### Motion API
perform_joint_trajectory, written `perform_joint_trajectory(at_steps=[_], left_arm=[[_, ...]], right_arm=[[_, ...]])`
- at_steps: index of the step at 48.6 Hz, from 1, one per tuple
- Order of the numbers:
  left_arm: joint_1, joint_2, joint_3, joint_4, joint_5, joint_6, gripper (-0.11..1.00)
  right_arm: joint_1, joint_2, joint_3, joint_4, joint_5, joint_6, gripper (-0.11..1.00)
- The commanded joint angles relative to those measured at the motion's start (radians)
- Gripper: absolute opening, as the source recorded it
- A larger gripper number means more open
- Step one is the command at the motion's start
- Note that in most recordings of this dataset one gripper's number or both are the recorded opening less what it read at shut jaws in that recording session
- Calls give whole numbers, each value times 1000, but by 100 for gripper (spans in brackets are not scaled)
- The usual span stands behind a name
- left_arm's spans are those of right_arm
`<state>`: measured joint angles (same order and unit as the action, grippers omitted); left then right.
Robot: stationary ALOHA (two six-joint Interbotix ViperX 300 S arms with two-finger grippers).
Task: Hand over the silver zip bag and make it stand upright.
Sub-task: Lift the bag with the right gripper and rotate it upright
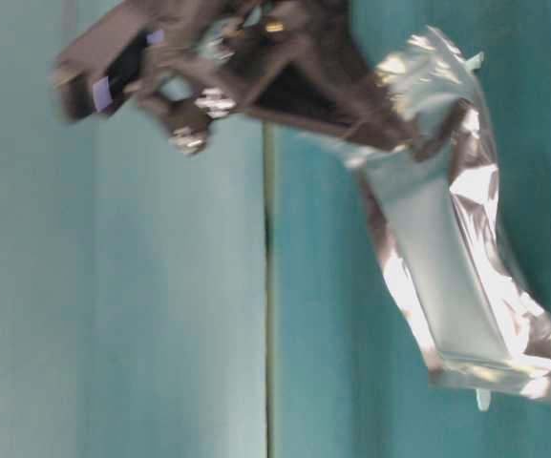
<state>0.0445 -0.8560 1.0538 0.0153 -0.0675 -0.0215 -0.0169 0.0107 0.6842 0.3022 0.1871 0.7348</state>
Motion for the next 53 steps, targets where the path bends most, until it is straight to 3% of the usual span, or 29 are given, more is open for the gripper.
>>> perform_joint_trajectory(at_steps=[1, 10, 22, 43, 53], left_arm=[[2, -2, -18, 3, -2, 0, 43], [2, -17, -18, 3, 18, -3, 43], [2, -51, -17, 3, 64, -8, 43], [-5, -64, -9, 3, 97, -8, 43], [-5, -64, -8, 3, 97, -8, 43]], right_arm=[[-17, -48, -92, -38, 140, -66, 4], [-54, -66, -245, -115, 397, -176, 4], [-67, -37, -425, -178, 629, -313, 4], [-66, 97, -692, -186, 953, -634, 4], [-61, 135, -755, -219, 1023, -752, 4]])
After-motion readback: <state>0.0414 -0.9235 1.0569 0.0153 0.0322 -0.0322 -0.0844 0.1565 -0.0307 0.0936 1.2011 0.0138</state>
